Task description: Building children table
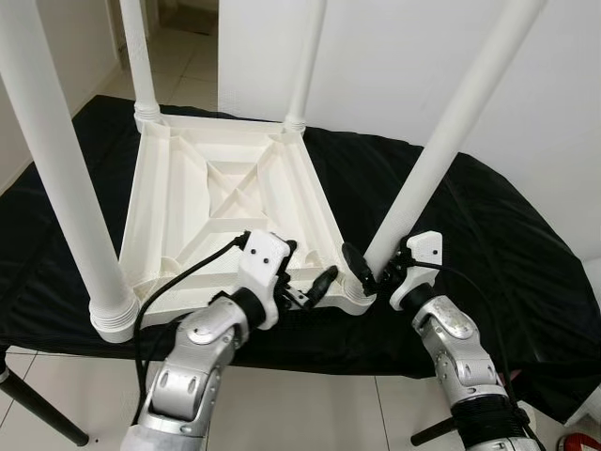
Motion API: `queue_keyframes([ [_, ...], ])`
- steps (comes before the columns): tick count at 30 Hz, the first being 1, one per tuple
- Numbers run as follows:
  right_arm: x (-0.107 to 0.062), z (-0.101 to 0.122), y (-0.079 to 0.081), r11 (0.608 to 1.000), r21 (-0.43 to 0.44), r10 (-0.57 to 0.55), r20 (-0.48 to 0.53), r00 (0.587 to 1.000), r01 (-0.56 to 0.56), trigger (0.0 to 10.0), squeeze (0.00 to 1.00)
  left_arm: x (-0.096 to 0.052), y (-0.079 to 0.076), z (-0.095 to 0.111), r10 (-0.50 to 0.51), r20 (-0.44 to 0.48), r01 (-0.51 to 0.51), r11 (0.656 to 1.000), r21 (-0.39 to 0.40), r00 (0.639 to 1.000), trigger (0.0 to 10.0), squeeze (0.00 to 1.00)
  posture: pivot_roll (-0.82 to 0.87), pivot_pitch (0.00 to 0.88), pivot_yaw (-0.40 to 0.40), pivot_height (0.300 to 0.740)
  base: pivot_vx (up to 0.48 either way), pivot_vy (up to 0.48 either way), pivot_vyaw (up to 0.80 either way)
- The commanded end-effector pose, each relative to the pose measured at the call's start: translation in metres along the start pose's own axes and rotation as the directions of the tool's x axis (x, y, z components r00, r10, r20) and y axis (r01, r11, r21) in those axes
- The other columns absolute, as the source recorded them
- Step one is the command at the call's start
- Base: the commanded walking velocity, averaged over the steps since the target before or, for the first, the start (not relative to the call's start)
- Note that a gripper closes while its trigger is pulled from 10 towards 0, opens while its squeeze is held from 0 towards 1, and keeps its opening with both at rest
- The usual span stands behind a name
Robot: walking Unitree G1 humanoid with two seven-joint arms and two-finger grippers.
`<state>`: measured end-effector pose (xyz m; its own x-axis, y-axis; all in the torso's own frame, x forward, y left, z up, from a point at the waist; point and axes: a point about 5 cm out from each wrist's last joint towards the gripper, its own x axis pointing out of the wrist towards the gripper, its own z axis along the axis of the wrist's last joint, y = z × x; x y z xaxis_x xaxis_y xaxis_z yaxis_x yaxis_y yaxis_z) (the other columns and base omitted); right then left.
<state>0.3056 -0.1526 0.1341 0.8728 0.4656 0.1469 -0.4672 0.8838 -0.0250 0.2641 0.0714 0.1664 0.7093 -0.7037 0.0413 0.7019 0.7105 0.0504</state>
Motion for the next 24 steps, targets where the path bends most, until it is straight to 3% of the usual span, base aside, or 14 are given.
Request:
queue_keyframes([
  [1,-0.004,-0.002,-0.001,0.999,-0.023,0.023,-0.007,1.0,-0.023,10.0,0.0,-0.002,-0.003,-0.002,-0.025,-0.008,0.025,0.998,0.049,1.0,10.0,0.0,0.0,0.0,-0.145,0.74,0.0,0.0,0.0],
  [10,-0.005,-0.004,-0.009,0.997,-0.01,0.073,-0.013,0.997,-0.073,10.0,0.0,-0.003,0.003,-0.007,0.006,-0.036,-0.001,0.988,0.153,0.999,10.0,0.0,0.02,0.0,-0.141,0.74,0.0,0.0,0.0],
  [12,-0.005,-0.004,-0.01,0.997,0.0,0.075,-0.014,0.997,-0.075,10.0,0.0,-0.004,0.003,-0.009,0.001,-0.047,0.006,0.992,0.128,0.999,10.0,0.0,0.02,0.0,-0.141,0.74,0.0,0.0,0.0],
  [13,-0.005,-0.005,-0.009,0.996,0.005,0.084,-0.016,0.996,-0.084,9.1,0.0,-0.004,0.005,-0.011,0.009,-0.065,-0.002,0.994,0.106,0.998,10.0,0.0,0.04,0.0,-0.142,0.74,0.0,0.0,0.0],
  [14,-0.005,-0.008,-0.01,0.996,0.01,0.093,-0.03,0.995,-0.093,0.0,0.0,-0.004,0.005,-0.011,0.016,-0.067,-0.011,0.997,0.079,0.998,10.0,0.0,0.05,0.0,-0.149,0.74,0.0,0.0,0.0],
  [24,-0.005,-0.021,-0.012,0.993,0.053,0.113,-0.07,0.991,-0.11,0.0,0.0,0.003,-0.003,-0.007,0.048,-0.026,-0.046,0.995,0.093,0.998,10.0,0.0,0.05,0.0,-0.152,0.74,0.0,0.0,0.0],
])
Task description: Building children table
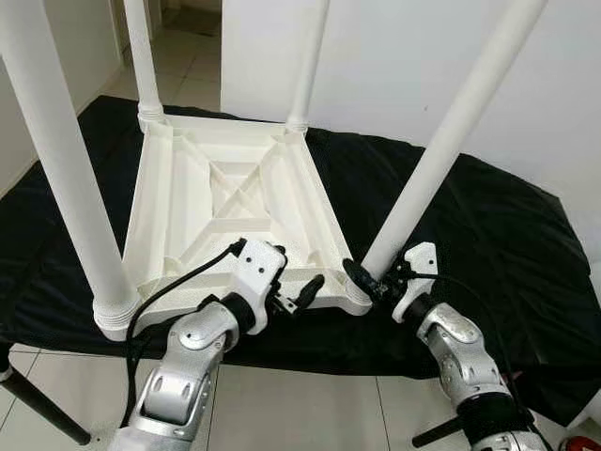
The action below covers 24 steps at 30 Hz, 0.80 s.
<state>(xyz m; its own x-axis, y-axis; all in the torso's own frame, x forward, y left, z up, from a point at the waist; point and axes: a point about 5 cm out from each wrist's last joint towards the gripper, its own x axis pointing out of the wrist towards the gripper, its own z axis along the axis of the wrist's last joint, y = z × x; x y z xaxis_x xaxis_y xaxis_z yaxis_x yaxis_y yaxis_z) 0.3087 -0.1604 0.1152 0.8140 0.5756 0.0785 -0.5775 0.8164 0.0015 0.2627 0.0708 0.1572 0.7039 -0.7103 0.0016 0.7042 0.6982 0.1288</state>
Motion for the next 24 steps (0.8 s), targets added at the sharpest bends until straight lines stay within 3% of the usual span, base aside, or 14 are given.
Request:
queue_keyframes([
  [1,-0.002,-0.002,-0.004,1.0,0.009,-0.014,-0.005,1.0,0.014,0.0,0.0,0.004,-0.001,0.002,0.06,0.008,-0.06,0.998,0.013,0.998,10.0,0.0,0.05,0.0,-0.152,0.74,0.0,0.0,0.0],
  [9,0.006,-0.004,0.002,0.998,0.051,-0.03,0.011,0.999,0.029,0.0,0.0,0.008,-0.006,0.003,-0.008,0.004,0.007,0.996,0.091,1.0,10.0,0.0,0.05,0.0,-0.143,0.74,0.0,0.0,0.0],
  [10,0.008,-0.003,0.003,0.997,0.061,-0.048,0.013,0.999,0.047,5.8,0.0,0.009,-0.006,0.003,-0.024,0.004,0.023,0.996,0.081,1.0,10.0,0.0,0.06,0.0,-0.145,0.74,0.0,0.0,0.0],
  [11,0.008,-0.003,0.003,0.997,0.061,-0.048,0.013,0.999,0.047,5.8,0.0,0.009,-0.006,0.003,-0.024,0.004,0.023,0.996,0.081,1.0,10.0,0.0,0.06,0.0,-0.145,0.74,0.0,0.0,0.0],
  [12,0.011,-0.001,0.004,0.995,0.078,-0.065,0.022,0.998,0.063,10.0,0.0,0.01,-0.006,0.002,-0.03,0.004,0.029,0.997,0.07,1.0,10.0,0.0,0.05,0.0,-0.144,0.74,0.0,0.0,0.0],
  [16,0.018,0.0,0.009,0.981,0.056,-0.186,-0.004,0.982,0.186,10.0,0.0,0.012,-0.007,-0.006,-0.018,-0.035,0.017,1.0,-0.024,0.999,10.0,0.0,0.05,0.0,-0.14,0.74,0.0,0.0,0.0],
  [24,0.015,-0.006,0.016,0.92,0.069,-0.385,-0.013,0.923,0.385,10.0,0.0,0.01,-0.006,-0.008,-0.017,-0.03,0.017,1.0,-0.019,0.999,10.0,0.0,0.05,0.0,-0.156,0.74,0.0,0.0,0.0],
])
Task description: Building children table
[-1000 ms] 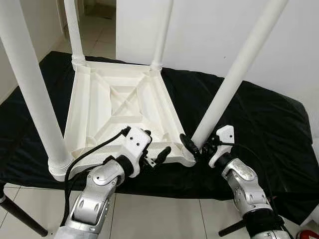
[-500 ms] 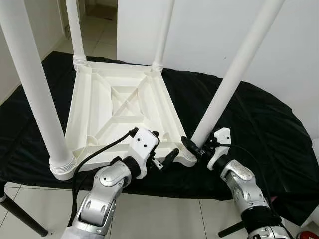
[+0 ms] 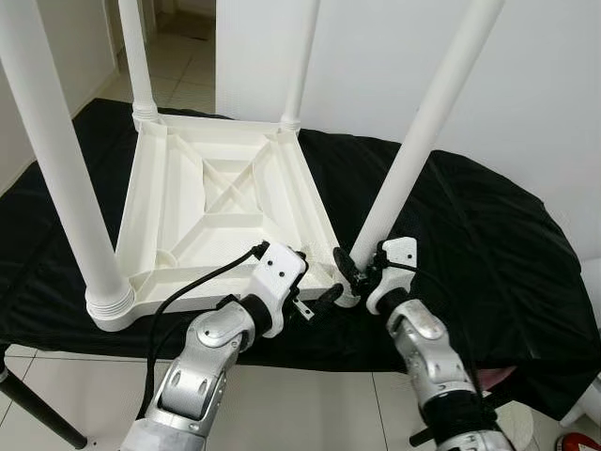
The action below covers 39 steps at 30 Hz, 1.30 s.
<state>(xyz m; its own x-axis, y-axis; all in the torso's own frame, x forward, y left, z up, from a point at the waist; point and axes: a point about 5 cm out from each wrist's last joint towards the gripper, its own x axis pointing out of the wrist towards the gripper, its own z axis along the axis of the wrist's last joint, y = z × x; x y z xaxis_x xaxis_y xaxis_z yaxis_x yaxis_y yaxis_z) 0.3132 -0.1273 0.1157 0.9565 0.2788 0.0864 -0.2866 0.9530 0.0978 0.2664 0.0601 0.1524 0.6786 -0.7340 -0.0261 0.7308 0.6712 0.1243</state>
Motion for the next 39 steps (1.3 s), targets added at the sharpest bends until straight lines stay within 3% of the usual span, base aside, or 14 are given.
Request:
queue_keyframes([
  [1,-0.008,-0.007,-0.009,0.993,-0.006,-0.12,-0.026,0.992,0.119,10.0,0.0,-0.001,0.001,-0.004,0.024,-0.003,-0.024,0.999,-0.021,1.0,10.0,0.0,0.05,0.0,-0.156,0.74,0.0,0.0,0.0],
  [5,-0.012,-0.009,-0.006,0.984,-0.009,-0.18,-0.021,0.983,0.18,10.0,0.0,-0.003,0.002,-0.005,0.028,-0.005,-0.028,1.0,-0.007,1.0,10.0,0.0,0.05,0.0,-0.161,0.74,0.0,0.0,0.0],
  [7,-0.02,-0.011,-0.005,0.946,0.01,-0.324,-0.028,0.946,0.324,10.0,0.0,-0.006,0.001,-0.003,0.018,0.021,-0.018,1.0,0.01,1.0,10.0,0.0,0.05,0.0,-0.168,0.74,0.0,0.0,0.0],
  [13,-0.02,-0.01,-0.002,0.949,0.001,-0.315,-0.027,0.949,0.316,10.0,0.0,-0.007,0.003,-0.003,0.018,0.011,-0.019,0.999,0.026,1.0,10.0,0.0,0.05,0.0,-0.168,0.74,0.0,0.0,0.0],
  [14,-0.02,-0.008,-0.002,0.949,-0.006,-0.316,-0.024,0.949,0.316,10.0,1.0,-0.006,0.005,-0.003,0.039,0.013,-0.039,0.998,0.041,0.999,10.0,0.0,0.05,0.0,-0.173,0.74,0.0,0.0,0.0],
  [19,-0.019,0.001,-0.009,0.96,-0.023,-0.279,0.019,0.96,0.28,10.0,1.0,-0.006,0.01,-0.001,0.102,0.026,-0.103,0.993,0.06,0.994,10.0,0.0,0.06,0.0,-0.18,0.74,0.0,0.0,0.0],
  [29,-0.017,0.014,-0.021,0.986,-0.04,-0.159,0.05,0.986,0.161,10.0,1.0,-0.009,0.009,-0.001,0.123,0.024,-0.125,0.989,0.078,0.992,10.0,0.0,0.07,0.0,-0.183,0.74,0.0,0.0,0.0],
  [30,-0.017,0.013,-0.023,0.993,-0.041,-0.105,0.038,0.994,0.107,10.0,0.0,-0.01,0.009,-0.001,0.118,0.019,-0.119,0.99,0.079,0.993,10.0,0.0,0.07,0.0,-0.181,0.74,0.0,0.0,0.0],
  [34,-0.015,0.012,-0.027,0.997,-0.071,0.01,0.01,1.0,-0.01,10.0,0.0,-0.013,0.005,-0.003,0.072,0.002,-0.072,0.995,0.068,0.997,10.0,0.0,0.07,0.0,-0.18,0.74,0.0,0.0,0.0],
  [39,-0.011,0.01,-0.029,0.975,-0.114,0.188,-0.033,0.982,-0.191,10.0,0.0,-0.018,0.0,-0.005,-0.012,-0.009,0.012,0.999,0.033,1.0,10.0,0.0,0.08,0.0,-0.169,0.74,0.0,0.0,0.0],
])
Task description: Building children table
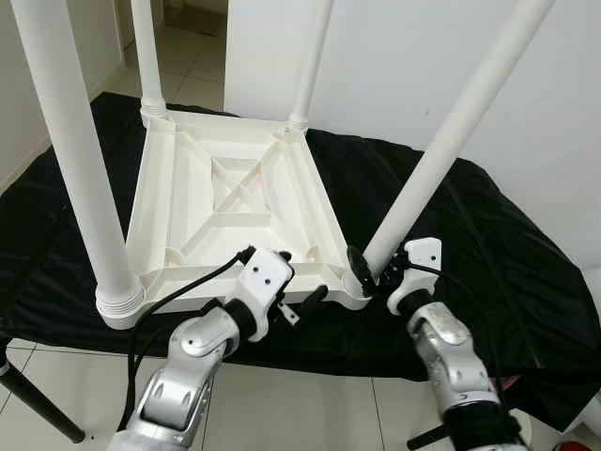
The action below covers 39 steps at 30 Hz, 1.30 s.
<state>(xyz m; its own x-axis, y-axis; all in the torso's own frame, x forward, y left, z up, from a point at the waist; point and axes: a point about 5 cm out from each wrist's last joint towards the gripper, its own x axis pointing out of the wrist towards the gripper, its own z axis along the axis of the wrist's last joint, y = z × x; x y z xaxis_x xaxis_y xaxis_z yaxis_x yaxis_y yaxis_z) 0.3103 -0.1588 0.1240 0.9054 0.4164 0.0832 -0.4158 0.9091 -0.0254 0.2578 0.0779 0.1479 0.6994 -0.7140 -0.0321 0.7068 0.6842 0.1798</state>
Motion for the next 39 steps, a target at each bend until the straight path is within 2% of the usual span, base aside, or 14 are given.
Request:
queue_keyframes([
  [1,0.0,-0.002,0.0,0.999,-0.005,0.045,-0.011,0.999,-0.045,10.0,0.0,0.001,-0.005,0.001,-0.04,0.003,0.04,0.999,-0.022,0.999,10.0,0.0,0.08,0.0,-0.169,0.74,0.0,0.0,0.0],
  [5,0.004,-0.003,0.001,0.993,-0.019,0.119,-0.02,0.993,-0.119,10.0,0.0,0.0,-0.006,0.003,-0.067,0.012,0.068,0.997,-0.047,0.998,10.0,0.0,0.08,0.0,-0.163,0.74,0.0,0.0,0.0],
  [7,0.008,-0.005,0.004,0.98,-0.014,0.197,-0.034,0.98,-0.198,10.0,0.0,0.001,-0.006,0.005,-0.08,0.025,0.082,0.995,-0.058,0.996,10.0,0.0,0.08,0.0,-0.152,0.74,0.0,0.0,0.0],
  [13,0.014,-0.01,0.006,0.962,-0.012,0.273,-0.066,0.96,-0.274,10.0,0.0,0.004,-0.006,0.006,-0.084,0.024,0.085,0.995,-0.053,0.996,10.0,0.0,0.08,0.0,-0.141,0.74,0.0,0.0,0.0],
  [14,0.015,-0.012,0.005,0.96,-0.006,0.277,-0.071,0.958,-0.278,9.1,0.0,0.005,-0.006,0.006,-0.081,0.023,0.082,0.995,-0.049,0.996,10.0,0.0,0.08,0.0,-0.141,0.74,0.0,0.0,0.0],
  [15,0.016,-0.014,0.004,0.96,-0.003,0.28,-0.075,0.957,-0.281,4.3,0.0,0.005,-0.006,0.006,-0.08,0.02,0.08,0.996,-0.037,0.997,10.0,0.0,0.08,0.0,-0.141,0.74,0.0,0.0,0.0],
  [17,0.016,-0.015,0.004,0.959,0.0,0.281,-0.078,0.956,-0.282,4.3,0.0,0.006,-0.006,0.006,-0.079,0.018,0.079,0.996,-0.028,0.997,10.0,0.0,0.08,0.0,-0.141,0.74,0.0,0.0,0.0],
  [18,0.017,-0.016,0.003,0.96,0.012,0.28,-0.082,0.957,-0.28,0.0,0.0,0.006,-0.005,0.006,-0.077,0.016,0.078,0.997,-0.026,0.997,10.0,0.0,0.08,0.0,-0.142,0.74,0.0,0.0,0.0],
  [29,0.014,-0.023,0.003,0.966,0.067,0.255,-0.069,0.965,-0.25,0.0,0.0,0.006,-0.005,0.007,-0.069,0.019,0.07,0.997,-0.032,0.997,10.0,0.0,0.08,0.0,-0.149,0.74,0.0,0.0,0.0],
  [30,0.013,-0.023,0.003,0.973,0.065,0.225,-0.064,0.972,-0.221,10.0,0.0,0.006,-0.006,0.007,-0.065,0.019,0.066,0.997,-0.035,0.998,10.0,0.0,0.07,0.0,-0.152,0.74,0.0,0.0,0.0],
  [34,0.012,-0.023,0.003,0.985,0.044,0.168,-0.059,0.984,-0.166,10.0,0.0,0.005,-0.008,0.006,-0.063,0.019,0.064,0.997,-0.039,0.998,10.0,0.0,0.07,0.0,-0.152,0.74,0.0,0.0,0.0],
  [37,0.012,-0.021,0.002,0.999,0.012,0.037,-0.053,0.998,-0.036,10.0,0.0,0.004,-0.009,0.005,-0.063,0.016,0.063,0.997,-0.042,0.998,10.0,0.0,0.07,0.0,-0.158,0.74,0.0,0.0,0.0],
  [39,0.011,-0.021,0.003,1.0,0.024,0.0,-0.055,0.998,0.002,10.0,0.0,0.004,-0.009,0.005,-0.061,0.016,0.062,0.997,-0.043,0.998,10.0,0.0,0.07,0.0,-0.16,0.74,0.0,0.0,0.0],
])
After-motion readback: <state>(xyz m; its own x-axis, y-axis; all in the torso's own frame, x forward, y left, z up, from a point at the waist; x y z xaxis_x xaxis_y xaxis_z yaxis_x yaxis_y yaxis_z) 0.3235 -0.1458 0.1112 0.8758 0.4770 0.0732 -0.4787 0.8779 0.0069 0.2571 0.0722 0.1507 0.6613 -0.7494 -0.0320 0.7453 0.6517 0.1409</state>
